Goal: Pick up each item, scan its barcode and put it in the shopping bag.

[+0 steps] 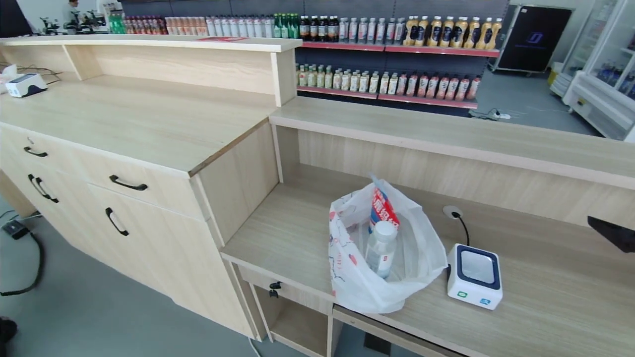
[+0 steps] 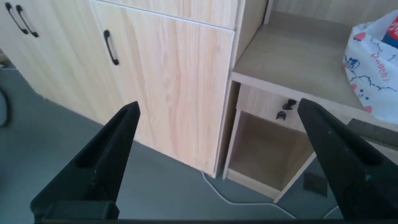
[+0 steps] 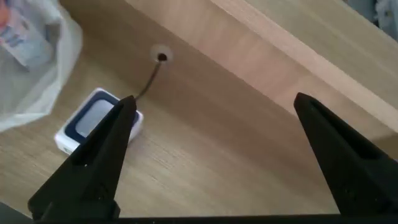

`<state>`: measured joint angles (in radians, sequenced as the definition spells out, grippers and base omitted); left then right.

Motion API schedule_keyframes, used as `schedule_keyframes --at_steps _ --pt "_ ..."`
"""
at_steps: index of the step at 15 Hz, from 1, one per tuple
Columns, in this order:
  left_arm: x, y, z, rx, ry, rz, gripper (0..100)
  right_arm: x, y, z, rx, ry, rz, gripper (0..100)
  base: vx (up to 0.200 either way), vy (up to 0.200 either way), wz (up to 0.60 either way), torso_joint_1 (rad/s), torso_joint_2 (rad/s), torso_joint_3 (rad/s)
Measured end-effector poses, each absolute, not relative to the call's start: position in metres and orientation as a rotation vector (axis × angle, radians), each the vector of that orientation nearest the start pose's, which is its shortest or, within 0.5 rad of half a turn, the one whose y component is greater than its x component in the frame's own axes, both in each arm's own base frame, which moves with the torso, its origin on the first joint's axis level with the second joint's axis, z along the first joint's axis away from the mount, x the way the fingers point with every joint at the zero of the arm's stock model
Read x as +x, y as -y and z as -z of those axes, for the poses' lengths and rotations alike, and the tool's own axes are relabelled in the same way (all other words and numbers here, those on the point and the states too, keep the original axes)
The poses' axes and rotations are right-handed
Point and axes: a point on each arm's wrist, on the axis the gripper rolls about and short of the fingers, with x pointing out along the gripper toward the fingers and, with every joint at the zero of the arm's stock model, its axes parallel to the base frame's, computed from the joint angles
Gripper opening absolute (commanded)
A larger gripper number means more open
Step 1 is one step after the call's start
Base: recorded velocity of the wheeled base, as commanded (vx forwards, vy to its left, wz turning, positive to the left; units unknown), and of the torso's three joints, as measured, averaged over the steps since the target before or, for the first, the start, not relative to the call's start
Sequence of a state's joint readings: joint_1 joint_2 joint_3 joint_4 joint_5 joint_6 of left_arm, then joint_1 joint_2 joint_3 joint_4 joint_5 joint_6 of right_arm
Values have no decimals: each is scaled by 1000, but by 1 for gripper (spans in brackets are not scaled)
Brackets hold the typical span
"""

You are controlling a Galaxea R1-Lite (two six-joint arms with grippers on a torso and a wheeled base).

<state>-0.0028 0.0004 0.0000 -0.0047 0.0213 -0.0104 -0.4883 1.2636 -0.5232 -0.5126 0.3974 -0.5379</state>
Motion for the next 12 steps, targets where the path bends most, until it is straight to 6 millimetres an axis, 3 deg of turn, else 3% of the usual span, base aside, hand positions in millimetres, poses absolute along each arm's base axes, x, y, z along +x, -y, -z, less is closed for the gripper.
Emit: schedule_keyframes --at_steps 3,5,8,12 --pt "-23 -1 -76 -10 5 -18 100 143 105 -200 -369 -349 225 100 0 0 -600 2 2 2" --pt "-23 -1 -76 -11 4 -18 100 140 121 -198 -348 -395 339 100 0 0 -300 6 1 6" --pt "-23 -1 -76 -10 4 -18 100 158 156 -191 -288 -448 408 100 0 0 0 0 0 0" --pt "-23 -1 -76 -11 4 -18 100 183 224 -166 -297 -533 398 100 0 0 0 0 0 0"
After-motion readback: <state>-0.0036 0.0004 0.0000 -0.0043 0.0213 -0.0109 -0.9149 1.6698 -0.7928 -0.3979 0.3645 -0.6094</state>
